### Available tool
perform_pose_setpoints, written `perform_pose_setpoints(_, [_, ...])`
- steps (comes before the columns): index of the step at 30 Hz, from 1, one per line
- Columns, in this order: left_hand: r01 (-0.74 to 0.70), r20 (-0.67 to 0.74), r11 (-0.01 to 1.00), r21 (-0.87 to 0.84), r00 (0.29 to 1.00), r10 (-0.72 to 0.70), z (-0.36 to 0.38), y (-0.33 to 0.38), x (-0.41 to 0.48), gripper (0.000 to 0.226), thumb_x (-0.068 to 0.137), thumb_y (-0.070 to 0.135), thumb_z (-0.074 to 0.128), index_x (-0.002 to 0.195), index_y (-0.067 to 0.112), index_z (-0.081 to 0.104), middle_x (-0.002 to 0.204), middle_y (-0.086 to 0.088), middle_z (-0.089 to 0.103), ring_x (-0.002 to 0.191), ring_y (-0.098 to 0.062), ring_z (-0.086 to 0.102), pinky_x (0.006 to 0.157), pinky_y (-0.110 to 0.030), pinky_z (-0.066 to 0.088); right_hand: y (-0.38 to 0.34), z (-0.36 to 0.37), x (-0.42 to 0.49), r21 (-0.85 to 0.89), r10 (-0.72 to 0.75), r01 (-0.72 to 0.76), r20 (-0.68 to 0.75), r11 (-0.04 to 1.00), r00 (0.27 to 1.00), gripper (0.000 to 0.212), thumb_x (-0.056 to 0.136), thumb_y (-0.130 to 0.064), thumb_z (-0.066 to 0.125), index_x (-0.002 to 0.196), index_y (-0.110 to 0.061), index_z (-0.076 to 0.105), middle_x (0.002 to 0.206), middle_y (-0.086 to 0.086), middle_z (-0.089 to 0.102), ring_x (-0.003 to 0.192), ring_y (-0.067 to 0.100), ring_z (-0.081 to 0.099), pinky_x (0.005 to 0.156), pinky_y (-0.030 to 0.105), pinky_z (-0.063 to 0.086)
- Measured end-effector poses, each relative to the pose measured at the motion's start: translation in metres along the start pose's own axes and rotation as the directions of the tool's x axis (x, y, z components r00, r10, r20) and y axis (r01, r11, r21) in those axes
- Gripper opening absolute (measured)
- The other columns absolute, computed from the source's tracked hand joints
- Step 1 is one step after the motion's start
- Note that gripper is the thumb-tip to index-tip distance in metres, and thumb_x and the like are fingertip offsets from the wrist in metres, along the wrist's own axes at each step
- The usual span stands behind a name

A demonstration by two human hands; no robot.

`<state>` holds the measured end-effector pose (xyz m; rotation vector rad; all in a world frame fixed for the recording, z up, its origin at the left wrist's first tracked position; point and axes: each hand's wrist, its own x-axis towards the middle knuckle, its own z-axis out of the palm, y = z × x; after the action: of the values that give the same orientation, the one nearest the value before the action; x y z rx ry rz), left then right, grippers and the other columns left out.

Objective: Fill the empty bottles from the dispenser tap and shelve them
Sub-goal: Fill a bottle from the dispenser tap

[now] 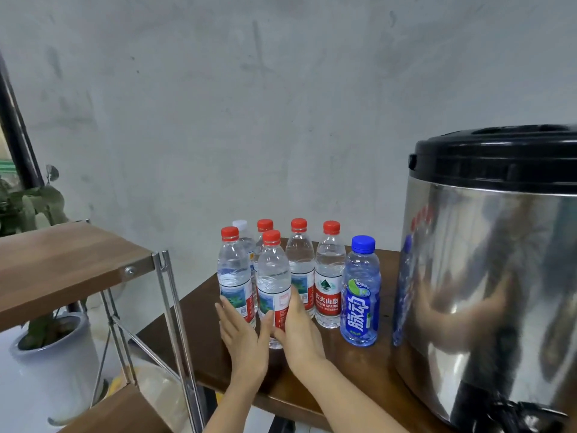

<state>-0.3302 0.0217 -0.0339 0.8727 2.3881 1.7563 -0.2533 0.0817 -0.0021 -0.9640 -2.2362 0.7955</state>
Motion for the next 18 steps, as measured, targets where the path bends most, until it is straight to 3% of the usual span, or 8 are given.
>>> perform_pose_setpoints(2, [-0.012, -0.002, 1.0, -0.01, 1.0, 0.012, 0.001, -0.003, 0.001, 0.103, 0.08, 0.068, 0.041, 0.148, 0.037, -0.029, 0.163, 0.006, -0.021, 0.151, -0.019, -0.015, 0.121, -0.043, -0.002, 0.001, 0.0, 0.003, 0.028, 0.027, -0.028, 0.033, 0.999, 0.999, 0.081, 0.091, -0.027, 0.068, 0.149, -0.038, 0.013, 0.149, -0.004, 0.042, 0.132, 0.016, 0.049, 0.105, 0.034, 0.045])
perform_pose_setpoints(4, [-0.032, -0.004, 0.999, -0.017, 0.999, 0.032, 0.002, -0.005, 0.002, 0.1, 0.082, 0.067, 0.042, 0.15, 0.038, -0.025, 0.164, 0.007, -0.018, 0.151, -0.018, -0.014, 0.119, -0.04, -0.002, 0.003, 0.0, 0.007, -0.014, -0.025, 0.026, 0.04, 1.0, 0.999, 0.059, 0.097, -0.028, 0.059, 0.136, -0.051, 0.022, 0.135, -0.01, 0.052, 0.115, 0.004, 0.059, 0.088, 0.023, 0.054])
perform_pose_setpoints(5, [-0.042, -0.011, 0.999, -0.022, 0.999, 0.042, 0.002, -0.006, 0.004, 0.1, 0.083, 0.067, 0.043, 0.151, 0.037, -0.023, 0.165, 0.008, -0.016, 0.152, -0.018, -0.013, 0.118, -0.039, -0.002, 0.002, 0.0, 0.006, -0.077, -0.059, 0.063, 0.051, 0.995, 0.997, 0.05, 0.1, -0.028, 0.055, 0.133, -0.051, 0.025, 0.128, -0.014, 0.054, 0.105, -0.004, 0.061, 0.079, 0.016, 0.054])
perform_pose_setpoints(6, [-0.054, -0.025, 0.998, -0.023, 0.998, 0.053, 0.001, -0.007, 0.005, 0.1, 0.083, 0.066, 0.045, 0.151, 0.037, -0.022, 0.165, 0.008, -0.014, 0.152, -0.017, -0.012, 0.118, -0.039, -0.002, -0.001, -0.003, 0.004, -0.09, -0.077, 0.082, 0.065, 0.993, 0.995, 0.051, 0.1, -0.027, 0.055, 0.136, -0.047, 0.027, 0.13, -0.015, 0.053, 0.106, -0.007, 0.06, 0.079, 0.014, 0.053])
perform_pose_setpoints(8, [-0.065, -0.052, 0.998, -0.007, 0.997, 0.065, 0.001, -0.009, 0.005, 0.1, 0.083, 0.065, 0.046, 0.153, 0.036, -0.02, 0.165, 0.006, -0.013, 0.152, -0.018, -0.01, 0.118, -0.038, -0.002, 0.0, -0.004, -0.001, -0.046, -0.04, 0.045, 0.098, 0.998, 0.994, 0.08, 0.091, -0.026, 0.068, 0.151, -0.033, 0.014, 0.15, -0.007, 0.038, 0.131, 0.007, 0.047, 0.099, 0.027, 0.048])
perform_pose_setpoints(10, [-0.062, -0.075, 0.998, 0.007, 0.995, 0.063, 0.0, -0.011, 0.006, 0.1, 0.082, 0.064, 0.045, 0.155, 0.031, -0.015, 0.166, 0.002, -0.013, 0.152, -0.019, -0.011, 0.117, -0.036, -0.004, -0.003, -0.006, -0.009, -0.109, -0.027, 0.036, 0.085, 0.993, 0.996, 0.099, 0.086, -0.03, 0.073, 0.155, -0.027, 0.003, 0.16, -0.001, 0.024, 0.143, 0.018, 0.032, 0.109, 0.037, 0.039])
perform_pose_setpoints(15, [-0.1, -0.165, 0.989, 0.113, 0.979, 0.118, -0.001, -0.01, 0.002, 0.091, 0.091, 0.051, 0.056, 0.158, 0.016, 0.005, 0.166, -0.01, -0.002, 0.153, -0.028, -0.003, 0.123, -0.047, 0.001, 0.0, -0.028, -0.033, -0.17, -0.072, 0.082, 0.062, 0.982, 0.995, 0.087, 0.092, -0.036, 0.065, 0.156, -0.026, 0.006, 0.159, 0.001, 0.025, 0.145, 0.02, 0.027, 0.112, 0.038, 0.036])
perform_pose_setpoints(18, [-0.191, -0.212, 0.973, 0.128, 0.954, 0.214, -0.003, 0.001, -0.019, 0.07, 0.094, 0.034, 0.06, 0.15, 0.005, 0.031, 0.159, -0.02, 0.025, 0.148, -0.036, 0.018, 0.121, -0.056, 0.013, -0.004, -0.053, -0.061, -0.154, -0.13, 0.128, -0.002, 0.98, 0.992, 0.072, 0.096, -0.035, 0.059, 0.154, -0.029, 0.016, 0.156, -0.002, 0.033, 0.143, 0.018, 0.032, 0.111, 0.037, 0.036])
